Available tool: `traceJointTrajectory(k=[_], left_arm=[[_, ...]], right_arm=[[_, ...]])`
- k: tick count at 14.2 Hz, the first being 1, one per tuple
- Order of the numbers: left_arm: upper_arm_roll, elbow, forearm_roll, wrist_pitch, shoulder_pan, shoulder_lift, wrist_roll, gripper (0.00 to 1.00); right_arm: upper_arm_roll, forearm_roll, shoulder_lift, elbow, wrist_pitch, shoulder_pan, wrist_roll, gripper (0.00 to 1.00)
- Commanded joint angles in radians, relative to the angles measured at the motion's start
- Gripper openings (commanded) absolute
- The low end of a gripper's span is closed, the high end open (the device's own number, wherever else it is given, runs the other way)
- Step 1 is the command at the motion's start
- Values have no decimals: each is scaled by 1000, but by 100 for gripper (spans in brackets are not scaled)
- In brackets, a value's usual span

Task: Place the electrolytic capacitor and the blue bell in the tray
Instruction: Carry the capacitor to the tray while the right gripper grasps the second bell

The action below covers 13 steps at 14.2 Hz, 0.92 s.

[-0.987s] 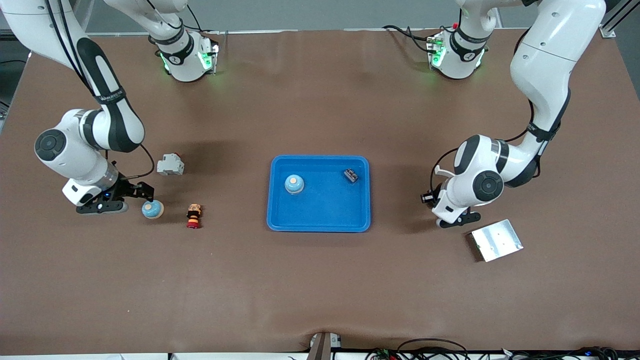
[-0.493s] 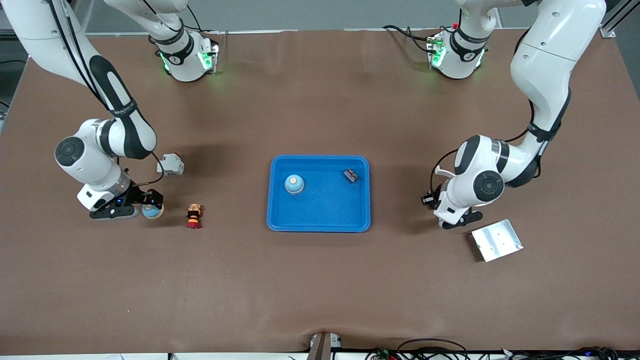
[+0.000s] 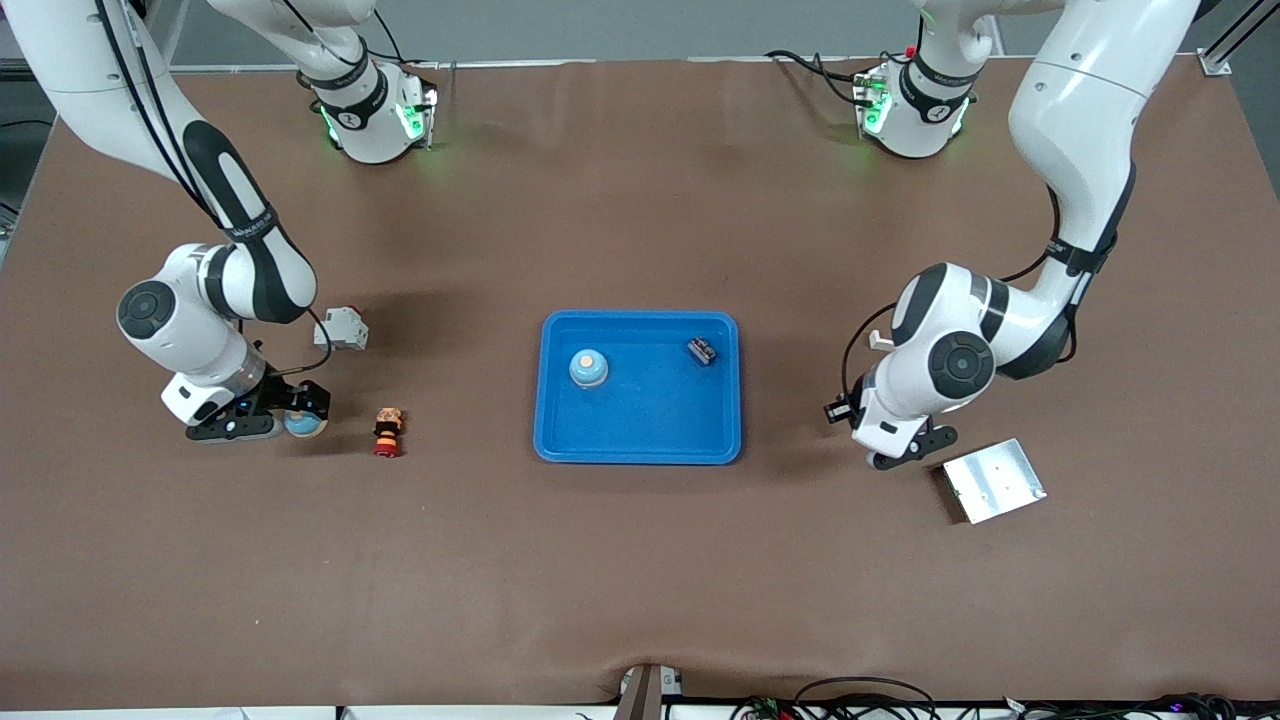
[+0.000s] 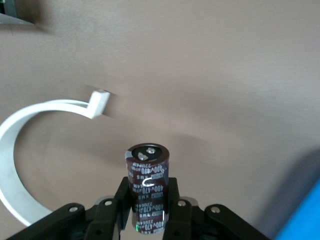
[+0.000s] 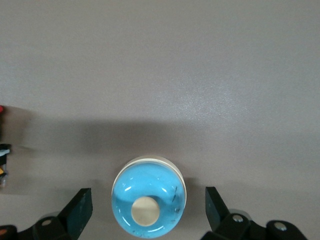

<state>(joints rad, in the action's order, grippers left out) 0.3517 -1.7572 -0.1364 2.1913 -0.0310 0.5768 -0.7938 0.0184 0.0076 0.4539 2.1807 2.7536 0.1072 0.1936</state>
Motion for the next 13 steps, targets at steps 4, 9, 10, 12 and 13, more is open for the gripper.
traceJointTrajectory(k=[4,9,10,12,13], left_arm=[[0,174,14,-104,-121,9,-183,2],[-2,298,28,-90,-224,113,-352,3],[-5,329,29,-78,-239,135,-376,3],[-5,351,29,-24,-262,164,-456,3],[-7,351,29,5,-273,173,-482,3]], right_arm=[[8,12,31,-25,-3,14,4,100],[9,12,32,-25,-9,12,3,100],[9,12,31,-25,-11,11,9,100],[9,12,31,-25,-14,9,7,35],[9,12,29,-25,-17,9,3,0]])
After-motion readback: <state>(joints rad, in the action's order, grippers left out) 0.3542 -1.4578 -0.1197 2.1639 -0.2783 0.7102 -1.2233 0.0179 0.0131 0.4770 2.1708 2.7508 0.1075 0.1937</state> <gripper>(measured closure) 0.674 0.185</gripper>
